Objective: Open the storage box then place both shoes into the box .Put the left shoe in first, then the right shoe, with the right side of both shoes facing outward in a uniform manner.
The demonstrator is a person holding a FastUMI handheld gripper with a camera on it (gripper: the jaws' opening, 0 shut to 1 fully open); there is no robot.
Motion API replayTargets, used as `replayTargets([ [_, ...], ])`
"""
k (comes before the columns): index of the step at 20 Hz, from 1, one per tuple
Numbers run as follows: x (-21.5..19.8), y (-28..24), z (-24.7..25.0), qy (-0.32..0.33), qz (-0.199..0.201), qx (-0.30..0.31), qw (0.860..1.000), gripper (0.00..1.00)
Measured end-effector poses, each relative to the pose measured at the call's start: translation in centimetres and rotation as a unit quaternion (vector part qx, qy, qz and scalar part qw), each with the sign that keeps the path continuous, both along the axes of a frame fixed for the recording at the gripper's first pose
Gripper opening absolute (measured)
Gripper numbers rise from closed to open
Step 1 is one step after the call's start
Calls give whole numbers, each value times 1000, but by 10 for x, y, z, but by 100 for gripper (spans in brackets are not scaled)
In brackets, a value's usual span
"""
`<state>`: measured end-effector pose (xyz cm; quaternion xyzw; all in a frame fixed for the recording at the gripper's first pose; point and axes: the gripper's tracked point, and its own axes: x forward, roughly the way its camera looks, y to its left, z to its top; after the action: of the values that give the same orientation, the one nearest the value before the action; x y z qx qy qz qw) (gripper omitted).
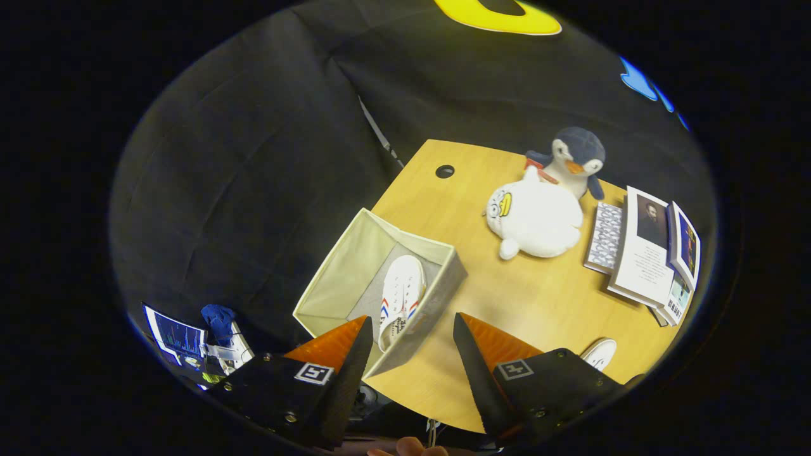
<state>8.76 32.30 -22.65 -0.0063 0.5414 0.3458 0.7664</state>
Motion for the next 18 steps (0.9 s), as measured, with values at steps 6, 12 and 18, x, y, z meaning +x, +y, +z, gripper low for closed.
replayTargets([
  [6,14,-94,-22,16,-72,-23,997,79],
  [12,14,-173,-49,36,-125,-53,990,79],
  [18,-1,-236,-88,64,-158,-79,982,79],
])
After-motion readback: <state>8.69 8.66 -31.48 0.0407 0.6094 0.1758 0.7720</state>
